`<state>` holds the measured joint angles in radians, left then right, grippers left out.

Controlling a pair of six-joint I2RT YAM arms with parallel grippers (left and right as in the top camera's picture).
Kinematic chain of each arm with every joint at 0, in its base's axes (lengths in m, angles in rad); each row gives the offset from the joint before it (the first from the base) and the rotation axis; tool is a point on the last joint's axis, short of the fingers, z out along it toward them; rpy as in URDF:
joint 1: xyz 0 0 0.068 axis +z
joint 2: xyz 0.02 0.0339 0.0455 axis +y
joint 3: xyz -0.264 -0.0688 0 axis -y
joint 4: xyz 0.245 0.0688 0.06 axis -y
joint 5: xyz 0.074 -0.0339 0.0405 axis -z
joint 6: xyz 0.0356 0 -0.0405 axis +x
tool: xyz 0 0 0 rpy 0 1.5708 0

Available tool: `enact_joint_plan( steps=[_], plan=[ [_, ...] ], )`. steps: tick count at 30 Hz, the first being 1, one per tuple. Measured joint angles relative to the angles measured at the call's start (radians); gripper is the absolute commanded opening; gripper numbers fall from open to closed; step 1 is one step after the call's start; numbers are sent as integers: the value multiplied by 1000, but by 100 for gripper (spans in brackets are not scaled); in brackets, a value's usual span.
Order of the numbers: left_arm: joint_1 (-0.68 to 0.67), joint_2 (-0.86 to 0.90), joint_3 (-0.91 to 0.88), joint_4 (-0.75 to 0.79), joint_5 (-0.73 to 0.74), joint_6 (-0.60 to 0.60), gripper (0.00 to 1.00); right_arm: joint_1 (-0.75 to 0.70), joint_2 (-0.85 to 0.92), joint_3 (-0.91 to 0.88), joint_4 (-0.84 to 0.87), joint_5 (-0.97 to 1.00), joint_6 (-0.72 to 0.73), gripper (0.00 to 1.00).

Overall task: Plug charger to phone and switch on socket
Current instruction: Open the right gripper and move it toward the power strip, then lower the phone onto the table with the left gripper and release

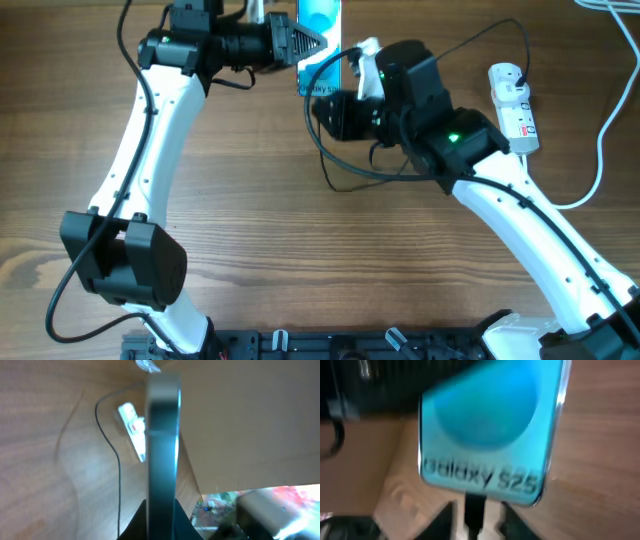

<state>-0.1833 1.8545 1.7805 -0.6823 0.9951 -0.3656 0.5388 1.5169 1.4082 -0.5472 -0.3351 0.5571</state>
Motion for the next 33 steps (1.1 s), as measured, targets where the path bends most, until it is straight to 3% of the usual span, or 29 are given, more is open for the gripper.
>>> enact_joint_plan(
  steps=[4,6,13,25,33],
  plan=[
    [-11,0,-1,-47,-92,-7,4,-16,0,3,-66,34,-4,70],
    [-5,6,-1,-86,-152,-3,4,-16,0,3,-95,39,-4,79],
    [6,126,-1,-264,-211,79,4,-87,-5,5,-286,127,-24,85],
    [-93,230,-3,-254,-224,171,4,-390,-5,6,-404,213,-66,87],
    [-115,361,-4,-129,-226,173,4,-418,-6,6,-457,217,-102,87]
  ],
)
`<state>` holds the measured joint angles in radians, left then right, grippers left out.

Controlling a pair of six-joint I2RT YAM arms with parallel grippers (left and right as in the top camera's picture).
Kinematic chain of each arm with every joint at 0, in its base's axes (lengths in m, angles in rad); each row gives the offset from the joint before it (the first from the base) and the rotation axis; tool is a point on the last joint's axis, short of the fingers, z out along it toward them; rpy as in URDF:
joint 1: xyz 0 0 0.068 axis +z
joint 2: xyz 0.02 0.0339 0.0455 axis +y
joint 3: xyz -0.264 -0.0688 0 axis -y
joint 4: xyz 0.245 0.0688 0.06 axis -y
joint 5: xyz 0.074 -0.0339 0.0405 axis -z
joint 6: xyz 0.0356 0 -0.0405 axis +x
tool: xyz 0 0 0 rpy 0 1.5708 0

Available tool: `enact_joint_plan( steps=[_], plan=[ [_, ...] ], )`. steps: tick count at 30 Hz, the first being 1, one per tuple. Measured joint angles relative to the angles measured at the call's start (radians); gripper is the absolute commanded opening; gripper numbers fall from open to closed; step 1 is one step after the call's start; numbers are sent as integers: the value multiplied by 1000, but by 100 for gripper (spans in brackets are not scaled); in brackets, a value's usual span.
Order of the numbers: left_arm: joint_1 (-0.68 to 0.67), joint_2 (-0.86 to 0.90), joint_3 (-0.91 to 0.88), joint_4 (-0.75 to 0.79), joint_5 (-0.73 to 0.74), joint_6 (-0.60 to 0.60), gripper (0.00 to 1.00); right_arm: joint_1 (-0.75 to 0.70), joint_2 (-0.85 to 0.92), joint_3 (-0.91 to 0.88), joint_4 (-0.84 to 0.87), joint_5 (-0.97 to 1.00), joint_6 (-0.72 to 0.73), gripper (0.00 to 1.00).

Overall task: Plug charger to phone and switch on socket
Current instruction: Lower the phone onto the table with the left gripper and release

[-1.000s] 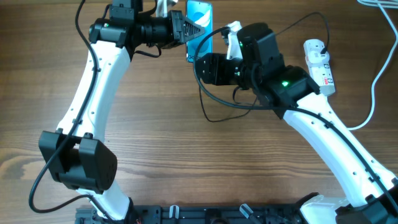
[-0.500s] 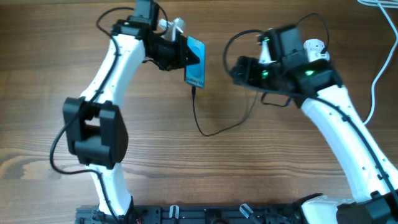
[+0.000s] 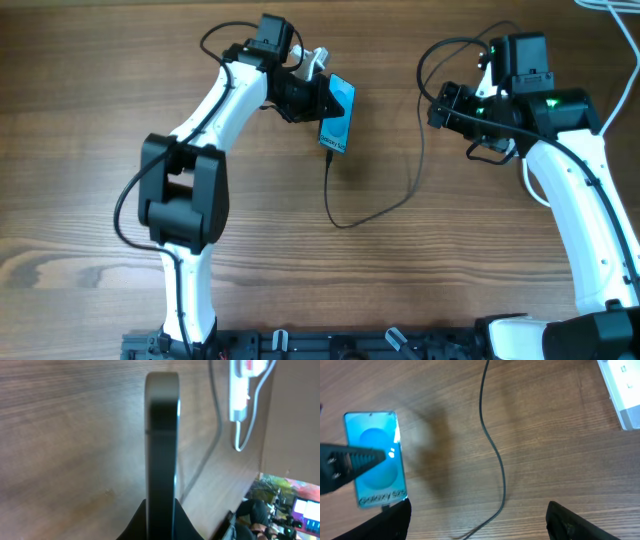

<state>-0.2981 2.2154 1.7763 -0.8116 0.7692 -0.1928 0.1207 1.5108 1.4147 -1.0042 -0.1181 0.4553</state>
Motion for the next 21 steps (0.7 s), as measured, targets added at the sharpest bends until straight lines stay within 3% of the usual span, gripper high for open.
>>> enact_joint_plan(
  steps=[21],
  plan=[
    [-44,148,-5,124,-18,-125,4,0,0,0,-21,0,-15,87]
  ],
)
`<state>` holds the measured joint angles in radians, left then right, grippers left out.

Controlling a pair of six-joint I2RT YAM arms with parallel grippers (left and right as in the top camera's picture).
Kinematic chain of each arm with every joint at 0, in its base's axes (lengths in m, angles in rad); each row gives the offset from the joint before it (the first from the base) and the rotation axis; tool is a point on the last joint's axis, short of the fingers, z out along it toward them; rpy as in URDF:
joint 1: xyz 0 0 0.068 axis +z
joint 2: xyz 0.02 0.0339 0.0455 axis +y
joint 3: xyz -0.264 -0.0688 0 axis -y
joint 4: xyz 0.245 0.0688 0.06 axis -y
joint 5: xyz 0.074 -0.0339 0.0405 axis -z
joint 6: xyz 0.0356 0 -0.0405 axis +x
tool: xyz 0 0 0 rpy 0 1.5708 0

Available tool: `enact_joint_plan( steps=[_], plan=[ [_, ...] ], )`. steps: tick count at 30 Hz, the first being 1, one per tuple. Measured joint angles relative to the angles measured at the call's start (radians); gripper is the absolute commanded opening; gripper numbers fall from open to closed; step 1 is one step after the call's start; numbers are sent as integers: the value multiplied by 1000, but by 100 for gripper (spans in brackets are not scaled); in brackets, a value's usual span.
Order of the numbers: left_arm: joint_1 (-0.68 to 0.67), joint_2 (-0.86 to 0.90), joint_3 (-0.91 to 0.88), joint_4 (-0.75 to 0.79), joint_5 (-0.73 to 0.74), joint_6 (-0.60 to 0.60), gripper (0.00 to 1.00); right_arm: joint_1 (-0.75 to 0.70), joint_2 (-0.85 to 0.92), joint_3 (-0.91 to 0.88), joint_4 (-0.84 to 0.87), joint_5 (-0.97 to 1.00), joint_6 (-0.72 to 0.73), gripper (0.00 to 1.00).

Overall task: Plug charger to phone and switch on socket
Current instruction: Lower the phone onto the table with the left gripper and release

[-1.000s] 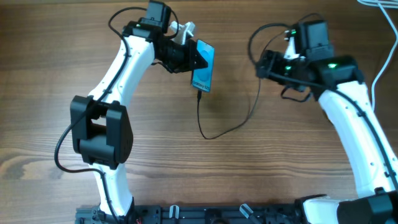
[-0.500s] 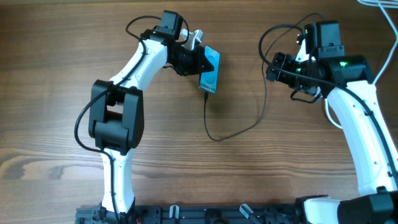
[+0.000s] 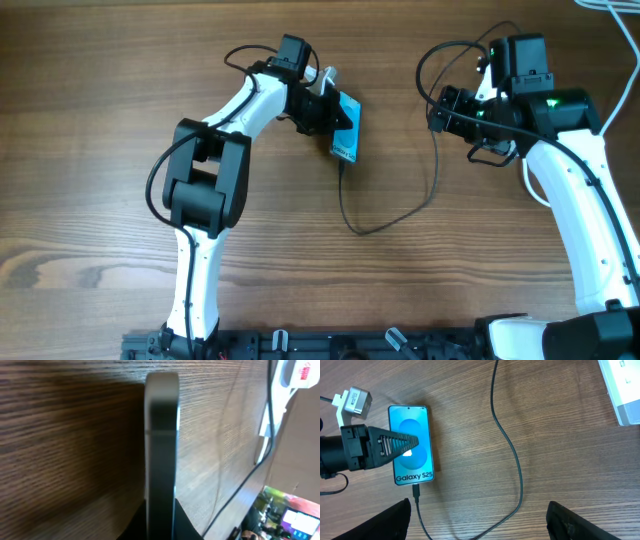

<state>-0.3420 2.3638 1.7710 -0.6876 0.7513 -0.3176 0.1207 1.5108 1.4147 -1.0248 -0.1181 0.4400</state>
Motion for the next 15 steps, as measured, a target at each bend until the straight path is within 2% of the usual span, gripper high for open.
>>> enact_joint_plan(
  steps=[7,8,9,12,15],
  plan=[
    [-5,-15,-51,64,-22,-3,6,0,0,0,0,0,0,87],
    [-5,-18,-61,74,-22,-3,9,0,0,0,-1,0,0,87],
    [-5,-21,-70,83,-22,-3,18,0,0,0,-1,0,0,87],
    [-6,-23,-79,68,-49,-13,20,0,0,0,0,0,0,88],
    [-9,-24,-87,63,-66,-26,31,0,0,0,-1,0,0,88]
  ],
)
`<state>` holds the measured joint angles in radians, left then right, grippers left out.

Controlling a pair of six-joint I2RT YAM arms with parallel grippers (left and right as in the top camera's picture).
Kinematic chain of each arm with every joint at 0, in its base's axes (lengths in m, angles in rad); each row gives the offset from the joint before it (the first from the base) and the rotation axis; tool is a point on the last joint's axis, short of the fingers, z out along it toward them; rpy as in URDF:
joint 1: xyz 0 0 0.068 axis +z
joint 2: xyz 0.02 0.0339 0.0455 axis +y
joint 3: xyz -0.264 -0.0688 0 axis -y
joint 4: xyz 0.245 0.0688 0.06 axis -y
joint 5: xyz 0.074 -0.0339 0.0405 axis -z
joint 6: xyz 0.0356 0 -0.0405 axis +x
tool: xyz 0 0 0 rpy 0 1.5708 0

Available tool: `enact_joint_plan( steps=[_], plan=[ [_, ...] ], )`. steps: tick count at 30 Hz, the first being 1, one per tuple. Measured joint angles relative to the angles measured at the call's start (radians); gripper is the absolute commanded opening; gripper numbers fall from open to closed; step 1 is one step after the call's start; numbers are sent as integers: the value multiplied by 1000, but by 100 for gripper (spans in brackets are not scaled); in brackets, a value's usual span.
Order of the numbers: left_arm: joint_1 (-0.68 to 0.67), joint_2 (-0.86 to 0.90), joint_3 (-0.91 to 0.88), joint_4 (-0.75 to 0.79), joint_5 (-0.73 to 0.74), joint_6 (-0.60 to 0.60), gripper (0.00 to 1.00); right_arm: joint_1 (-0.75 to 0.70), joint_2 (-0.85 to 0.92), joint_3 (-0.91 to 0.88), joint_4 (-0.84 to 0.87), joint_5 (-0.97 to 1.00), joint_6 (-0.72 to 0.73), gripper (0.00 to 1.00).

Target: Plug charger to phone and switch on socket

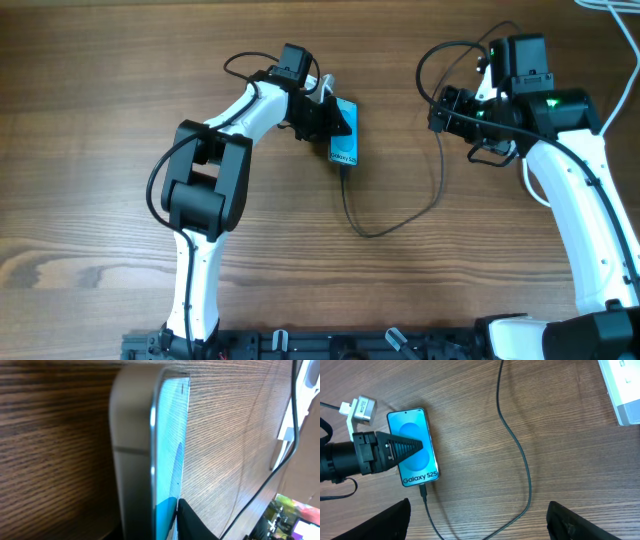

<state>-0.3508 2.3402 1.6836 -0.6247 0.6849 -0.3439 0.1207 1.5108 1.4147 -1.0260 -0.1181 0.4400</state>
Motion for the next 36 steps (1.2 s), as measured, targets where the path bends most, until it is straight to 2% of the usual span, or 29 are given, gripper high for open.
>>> enact_joint_plan(
  steps=[1,2,5,8,15,16,17,20,23,29,36],
  plan=[
    [-2,-3,0,0,-5,-3,34,0,0,0,0,0,0,88],
    [-5,-6,0,-1,-13,-4,43,0,0,0,-1,0,0,88],
    [-11,-24,2,-9,-53,-11,48,0,0,0,-3,0,0,88],
    [-11,-33,4,-25,-92,-8,66,0,0,0,-3,0,0,88],
    [-15,-61,16,-56,-244,-13,67,0,0,0,-7,12,-5,99],
    [-14,-65,16,-57,-253,-13,73,0,0,0,-6,24,-8,99],
    [-12,-70,15,-64,-276,-12,85,0,0,0,-6,42,-11,99],
    [13,-113,-6,-77,-350,6,100,-39,1,0,-6,61,-29,99],
    [57,-237,-35,-90,-478,12,100,-147,37,45,-10,65,-64,99],
    [89,-622,-21,-127,-698,14,100,-353,134,79,164,221,-43,99],
    [91,-646,-22,-259,-742,17,100,-384,430,89,310,355,-33,99]
  ],
)
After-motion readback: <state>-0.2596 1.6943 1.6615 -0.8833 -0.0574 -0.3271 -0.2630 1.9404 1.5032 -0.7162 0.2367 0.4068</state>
